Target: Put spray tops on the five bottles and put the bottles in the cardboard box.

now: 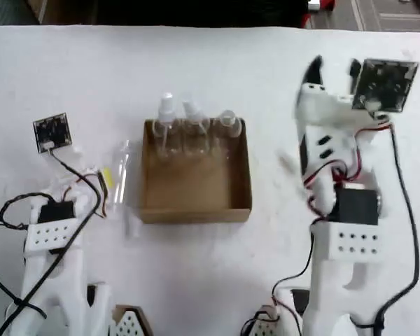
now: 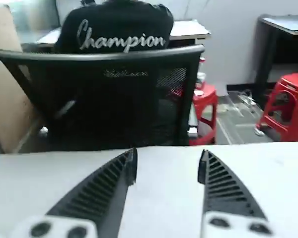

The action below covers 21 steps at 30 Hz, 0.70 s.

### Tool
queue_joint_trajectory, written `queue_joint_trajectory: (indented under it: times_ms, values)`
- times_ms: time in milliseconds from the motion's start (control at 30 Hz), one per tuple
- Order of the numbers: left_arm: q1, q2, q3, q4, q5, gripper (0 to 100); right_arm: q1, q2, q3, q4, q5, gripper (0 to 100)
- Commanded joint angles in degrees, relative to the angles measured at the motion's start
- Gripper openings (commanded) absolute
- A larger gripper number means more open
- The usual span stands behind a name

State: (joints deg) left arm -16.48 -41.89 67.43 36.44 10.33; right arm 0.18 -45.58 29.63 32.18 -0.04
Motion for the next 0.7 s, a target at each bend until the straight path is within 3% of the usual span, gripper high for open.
queue_joint_trajectory:
  times_ms: [0, 200, 467, 667]
  values:
    - [0.7, -1.6, -0.4, -0.4, 0.6, 16, 3.4, 5.5, -6.9, 8.2, 13.7, 18.0]
    - [0.3, -1.8, -0.4, 0.1, 0.4, 16, 6.3, 18.6, -11.2, 19.2, 27.9, 18.0]
    - [0.2, -1.9, -0.6, 0.1, -3.3, 16, 6.5, 41.3, -29.8, 41.8, 42.0, 18.0]
    - [0.2, -1.8, -0.5, 0.1, -3.4, 16, 6.5, 59.1, -43.6, 49.8, 47.1, 18.0]
